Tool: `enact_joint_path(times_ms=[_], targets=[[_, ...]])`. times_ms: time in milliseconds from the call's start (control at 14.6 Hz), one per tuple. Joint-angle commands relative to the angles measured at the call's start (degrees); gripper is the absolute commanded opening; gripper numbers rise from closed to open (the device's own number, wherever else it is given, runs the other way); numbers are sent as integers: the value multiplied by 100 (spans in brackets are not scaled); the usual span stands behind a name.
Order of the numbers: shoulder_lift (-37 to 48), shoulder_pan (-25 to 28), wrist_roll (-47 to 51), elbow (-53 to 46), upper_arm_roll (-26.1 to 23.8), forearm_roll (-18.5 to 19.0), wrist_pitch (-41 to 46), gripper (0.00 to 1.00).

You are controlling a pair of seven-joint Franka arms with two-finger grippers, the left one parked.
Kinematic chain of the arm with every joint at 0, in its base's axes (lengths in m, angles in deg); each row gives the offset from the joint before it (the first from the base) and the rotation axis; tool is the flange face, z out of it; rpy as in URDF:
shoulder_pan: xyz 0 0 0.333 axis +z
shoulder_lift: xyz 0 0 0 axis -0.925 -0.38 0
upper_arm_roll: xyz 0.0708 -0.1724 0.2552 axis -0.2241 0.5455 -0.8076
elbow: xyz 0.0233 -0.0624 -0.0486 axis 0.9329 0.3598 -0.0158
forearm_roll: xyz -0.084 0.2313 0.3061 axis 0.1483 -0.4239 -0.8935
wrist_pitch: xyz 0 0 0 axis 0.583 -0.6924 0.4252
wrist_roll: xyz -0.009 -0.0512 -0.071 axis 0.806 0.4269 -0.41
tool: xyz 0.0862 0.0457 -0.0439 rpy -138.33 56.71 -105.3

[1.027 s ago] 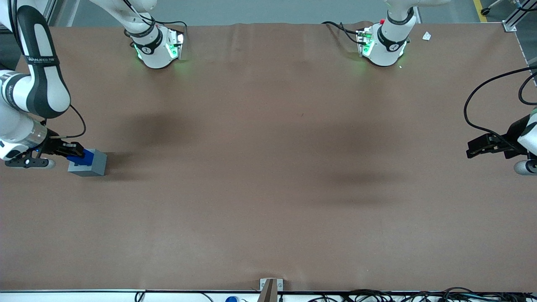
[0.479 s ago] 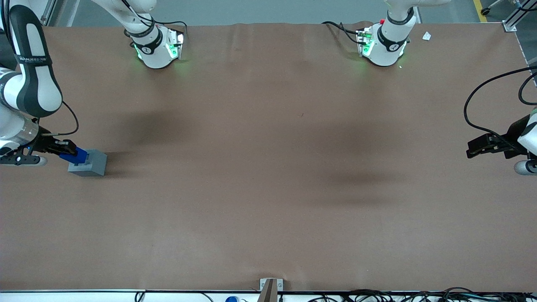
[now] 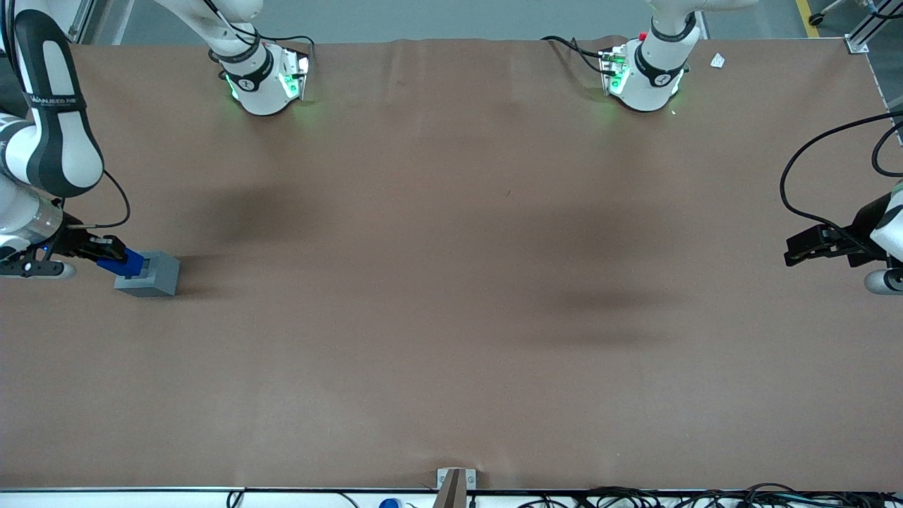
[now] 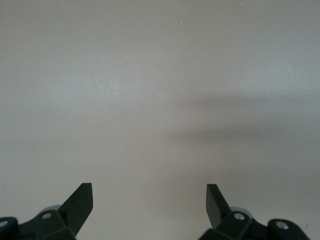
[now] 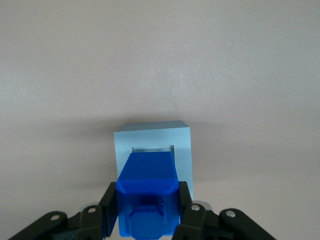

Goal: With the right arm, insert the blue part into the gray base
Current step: 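Lower the blue block into the gray base's square opening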

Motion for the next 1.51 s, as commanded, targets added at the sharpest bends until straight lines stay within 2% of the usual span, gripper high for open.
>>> enact_joint_path(times_ms=[0, 1437], targets=[[7, -135, -51, 106, -95, 80, -97, 19], [-205, -196, -51, 114, -104, 19, -211, 19]])
